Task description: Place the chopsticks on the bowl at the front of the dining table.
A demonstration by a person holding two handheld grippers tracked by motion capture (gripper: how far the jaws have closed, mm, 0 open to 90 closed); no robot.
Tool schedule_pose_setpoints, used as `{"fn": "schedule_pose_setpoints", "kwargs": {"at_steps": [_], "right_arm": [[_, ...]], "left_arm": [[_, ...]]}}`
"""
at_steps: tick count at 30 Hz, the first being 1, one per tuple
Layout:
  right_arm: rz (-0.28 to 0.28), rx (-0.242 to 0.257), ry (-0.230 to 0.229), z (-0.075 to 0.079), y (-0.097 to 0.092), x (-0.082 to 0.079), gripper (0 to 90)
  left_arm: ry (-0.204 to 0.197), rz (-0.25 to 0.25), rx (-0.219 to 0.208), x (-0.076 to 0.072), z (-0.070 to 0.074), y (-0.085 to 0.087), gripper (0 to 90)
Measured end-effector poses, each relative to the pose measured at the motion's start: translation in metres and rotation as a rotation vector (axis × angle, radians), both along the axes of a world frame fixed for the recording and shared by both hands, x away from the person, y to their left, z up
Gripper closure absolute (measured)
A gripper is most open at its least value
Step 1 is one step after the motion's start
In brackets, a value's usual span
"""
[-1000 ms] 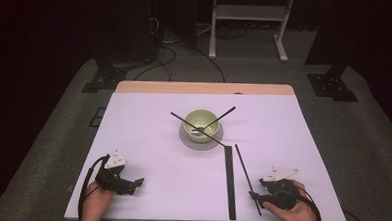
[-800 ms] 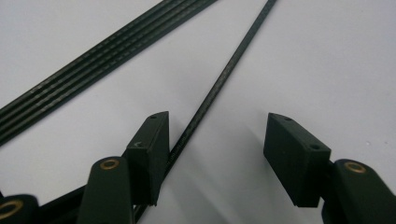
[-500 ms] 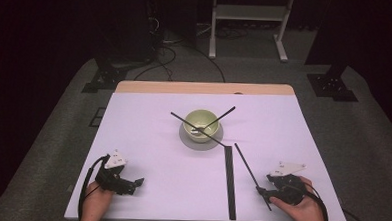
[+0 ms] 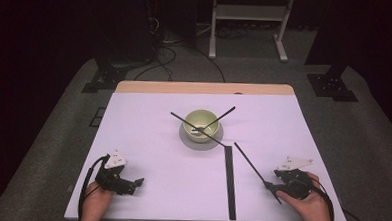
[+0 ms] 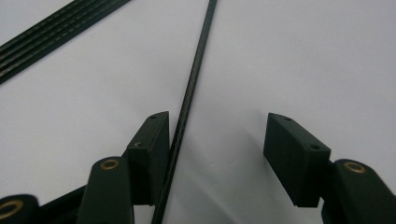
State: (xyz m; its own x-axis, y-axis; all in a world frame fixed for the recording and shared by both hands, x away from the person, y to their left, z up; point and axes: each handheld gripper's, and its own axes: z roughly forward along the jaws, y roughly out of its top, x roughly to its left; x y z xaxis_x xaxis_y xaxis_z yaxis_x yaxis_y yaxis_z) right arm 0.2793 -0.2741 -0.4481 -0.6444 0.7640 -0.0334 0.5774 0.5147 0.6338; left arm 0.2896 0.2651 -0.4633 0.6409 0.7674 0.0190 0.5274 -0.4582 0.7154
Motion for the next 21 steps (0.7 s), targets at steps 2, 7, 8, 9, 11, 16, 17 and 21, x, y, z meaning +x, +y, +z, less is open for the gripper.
{"fn": "schedule_pose_setpoints", "kwargs": {"at_steps": [2, 7, 8, 9, 11, 16, 17, 21], "right_arm": [[-0.007, -0.003, -0.004, 0.0, -0.002, 0.001, 39.9], [-0.026, -0.01, -0.01, 0.0, -0.009, 0.006, 40.0], [-0.034, -0.013, -0.01, 0.001, -0.01, 0.007, 40.1], [-0.039, -0.016, -0.013, 0.001, -0.012, 0.008, 40.2], [-0.045, -0.013, -0.014, 0.001, -0.014, 0.01, 40.2], [-0.064, -0.011, -0.014, 0.0, -0.021, 0.016, 40.1], [-0.065, -0.007, -0.013, 0.0, -0.022, 0.016, 40.2], [-0.072, -0.009, -0.018, 0.0, -0.025, 0.02, 40.1]], "left_arm": [[0.0, 0.0, 0.0, 0.0, 0.0, 0.0, 0.0], [0.0, 0.0, 0.0, 0.0, 0.0, 0.0, 0.0], [0.0, 0.0, 0.0, 0.0, 0.0, 0.0, 0.0], [0.0, 0.0, 0.0, 0.0, 0.0, 0.0, 0.0], [0.0, 0.0, 0.0, 0.0, 0.0, 0.0, 0.0], [0.0, 0.0, 0.0, 0.0, 0.0, 0.0, 0.0], [0.0, 0.0, 0.0, 0.0, 0.0, 0.0, 0.0], [0.0, 0.0, 0.0, 0.0, 0.0, 0.0, 0.0]]}}
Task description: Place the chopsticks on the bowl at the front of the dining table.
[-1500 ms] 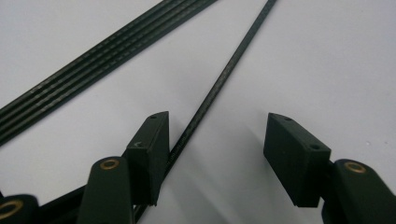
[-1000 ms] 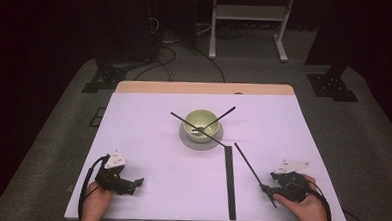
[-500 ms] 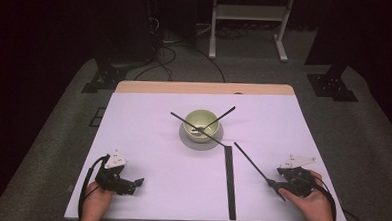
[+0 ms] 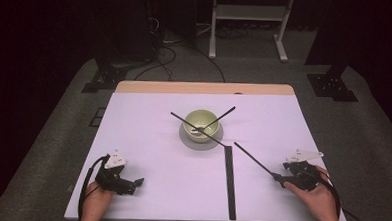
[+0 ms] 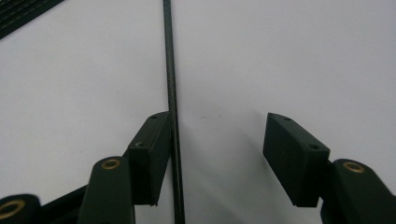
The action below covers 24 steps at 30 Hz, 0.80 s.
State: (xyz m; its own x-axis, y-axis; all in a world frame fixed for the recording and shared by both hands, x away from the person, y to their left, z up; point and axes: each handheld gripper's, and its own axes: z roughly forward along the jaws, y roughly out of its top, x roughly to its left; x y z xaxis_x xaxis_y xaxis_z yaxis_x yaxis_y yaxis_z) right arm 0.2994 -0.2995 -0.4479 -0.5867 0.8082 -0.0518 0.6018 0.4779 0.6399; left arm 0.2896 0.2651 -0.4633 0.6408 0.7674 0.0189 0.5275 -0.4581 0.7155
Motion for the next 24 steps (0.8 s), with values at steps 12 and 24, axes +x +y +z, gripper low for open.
{"fn": "schedule_pose_setpoints", "kwargs": {"at_steps": [12, 24], "right_arm": [[-0.026, 0.004, 0.0, 0.0, -0.008, 0.011, 40.1], [-0.04, 0.013, -0.003, 0.0, -0.013, 0.017, 40.5]], "left_arm": [[-0.001, -0.001, 0.001, 0.0, 0.0, 0.0, 0.0], [0.0, 0.0, 0.0, 0.0, 0.0, 0.0, 0.0]]}}
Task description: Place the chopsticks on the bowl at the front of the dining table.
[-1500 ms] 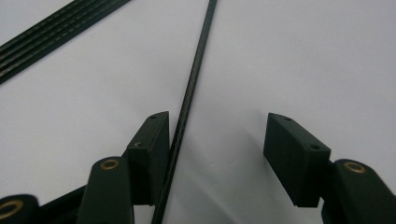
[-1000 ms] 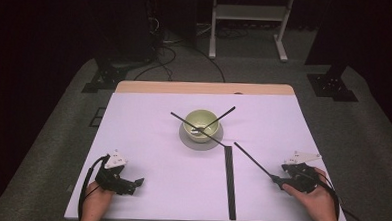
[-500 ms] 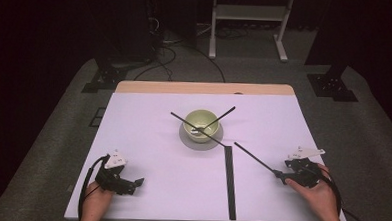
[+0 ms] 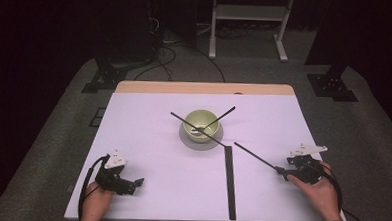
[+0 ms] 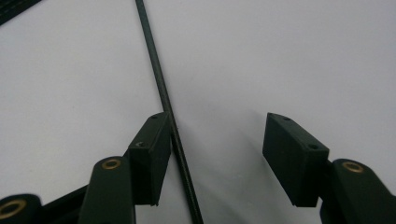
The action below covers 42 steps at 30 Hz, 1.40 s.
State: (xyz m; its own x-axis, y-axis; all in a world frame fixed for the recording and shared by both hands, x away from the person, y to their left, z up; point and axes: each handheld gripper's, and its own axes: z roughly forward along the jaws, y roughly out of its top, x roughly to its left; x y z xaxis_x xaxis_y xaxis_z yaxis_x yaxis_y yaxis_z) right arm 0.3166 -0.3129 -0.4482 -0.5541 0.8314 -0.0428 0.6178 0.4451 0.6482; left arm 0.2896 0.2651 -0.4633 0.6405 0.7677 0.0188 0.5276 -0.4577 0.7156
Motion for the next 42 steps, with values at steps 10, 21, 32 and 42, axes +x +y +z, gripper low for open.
{"fn": "schedule_pose_setpoints", "kwargs": {"at_steps": [10, 21, 32, 42], "right_arm": [[0.039, 0.037, -0.004, 0.004, 0.004, 0.0, 43.4], [0.08, 0.081, -0.015, 0.01, 0.009, 0.004, 57.1], [0.126, 0.124, 0.0, 0.014, 0.016, 0.012, 67.6], [0.153, 0.124, 0.005, 0.015, 0.029, 0.021, 68.6]], "left_arm": [[0.0, 0.0, 0.0, 0.0, 0.0, 0.0, 0.0], [0.0, 0.0, 0.0, 0.0, 0.0, 0.0, 0.0], [-0.001, -0.002, 0.001, 0.0, 0.0, 0.0, 0.0], [0.0, 0.0, 0.0, 0.0, 0.0, 0.0, 0.0]]}}
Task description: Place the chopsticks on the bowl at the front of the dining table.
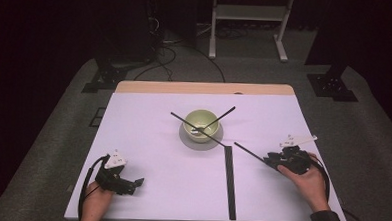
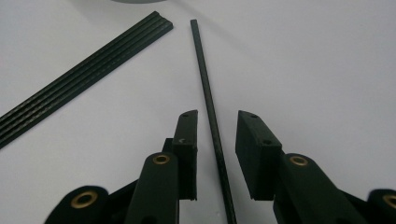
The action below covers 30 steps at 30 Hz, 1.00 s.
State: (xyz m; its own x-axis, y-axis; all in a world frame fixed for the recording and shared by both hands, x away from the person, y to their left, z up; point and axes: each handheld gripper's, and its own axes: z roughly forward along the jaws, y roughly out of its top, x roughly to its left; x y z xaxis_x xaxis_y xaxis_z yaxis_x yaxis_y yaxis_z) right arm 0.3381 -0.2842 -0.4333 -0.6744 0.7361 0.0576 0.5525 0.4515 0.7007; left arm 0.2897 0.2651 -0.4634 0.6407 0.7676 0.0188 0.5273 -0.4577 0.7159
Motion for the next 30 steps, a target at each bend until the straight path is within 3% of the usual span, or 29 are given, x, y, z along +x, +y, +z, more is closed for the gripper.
{"fn": "schedule_pose_setpoints", "kwargs": {"at_steps": [11, 30], "right_arm": [[0.027, -0.008, 0.015, -0.003, 0.012, 0.01, 71.7], [0.018, -0.049, 0.058, -0.014, 0.016, 0.02, 78.2]], "left_arm": [[0.0, 0.0, -0.001, 0.0, 0.0, 0.0, 0.0], [0.0, 0.0, 0.0, 0.0, 0.0, 0.0, 0.0]]}}
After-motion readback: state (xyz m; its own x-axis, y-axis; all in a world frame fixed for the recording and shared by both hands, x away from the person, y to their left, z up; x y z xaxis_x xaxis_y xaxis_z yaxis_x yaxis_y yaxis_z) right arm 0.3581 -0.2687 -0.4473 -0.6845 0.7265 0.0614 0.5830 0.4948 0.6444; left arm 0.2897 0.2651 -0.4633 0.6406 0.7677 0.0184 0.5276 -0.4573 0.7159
